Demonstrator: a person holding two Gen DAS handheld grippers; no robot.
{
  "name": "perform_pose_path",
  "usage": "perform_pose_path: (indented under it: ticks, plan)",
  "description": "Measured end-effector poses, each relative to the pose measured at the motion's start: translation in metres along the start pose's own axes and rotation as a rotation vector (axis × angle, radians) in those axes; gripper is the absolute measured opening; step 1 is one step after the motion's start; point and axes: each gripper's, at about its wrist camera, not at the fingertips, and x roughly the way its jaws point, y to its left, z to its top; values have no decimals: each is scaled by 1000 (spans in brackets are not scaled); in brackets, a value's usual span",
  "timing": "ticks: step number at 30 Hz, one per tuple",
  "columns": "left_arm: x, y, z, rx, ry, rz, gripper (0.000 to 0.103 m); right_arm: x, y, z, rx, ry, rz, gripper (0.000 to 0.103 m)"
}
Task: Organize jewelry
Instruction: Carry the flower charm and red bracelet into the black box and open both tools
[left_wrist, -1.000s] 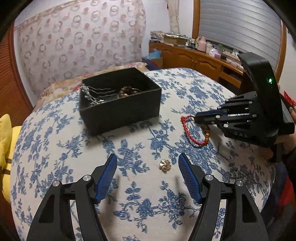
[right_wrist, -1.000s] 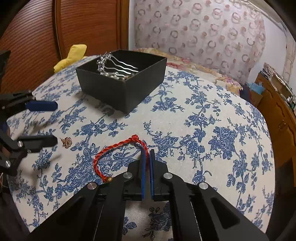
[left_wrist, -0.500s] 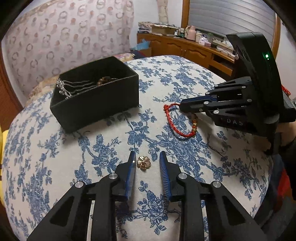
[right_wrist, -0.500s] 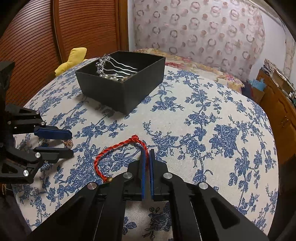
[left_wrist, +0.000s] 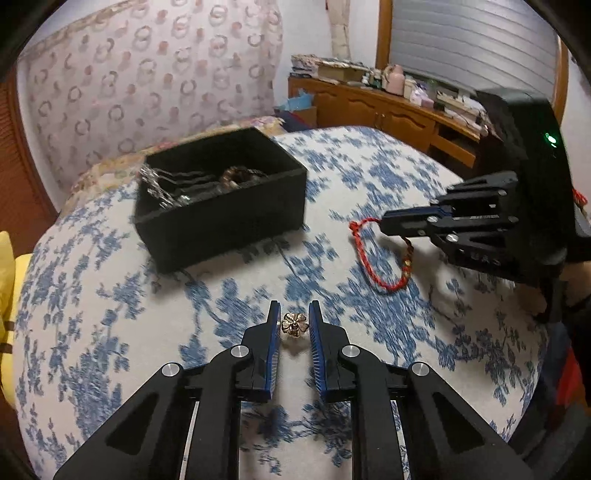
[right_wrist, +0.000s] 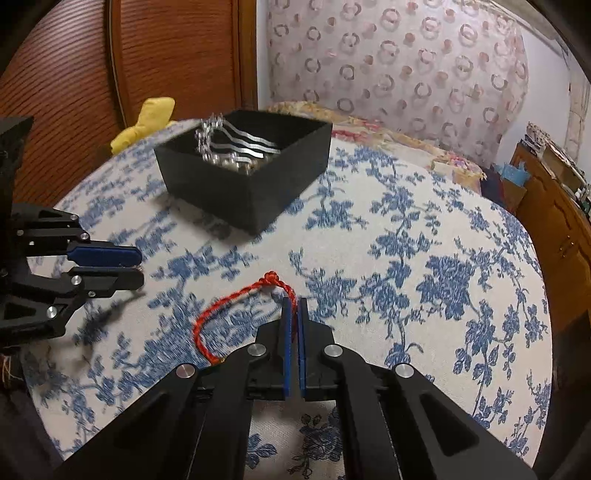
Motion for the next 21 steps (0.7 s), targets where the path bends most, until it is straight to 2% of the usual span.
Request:
perform_pose_path:
  ticks: [10,21]
  plan:
    - [-19,17,34,-32,-94,41,14,-48,16,58,-49,-173,-10,3]
    - [-18,48,58,-83,-128,72,14,-20,19,108,-35,-190,-12,3]
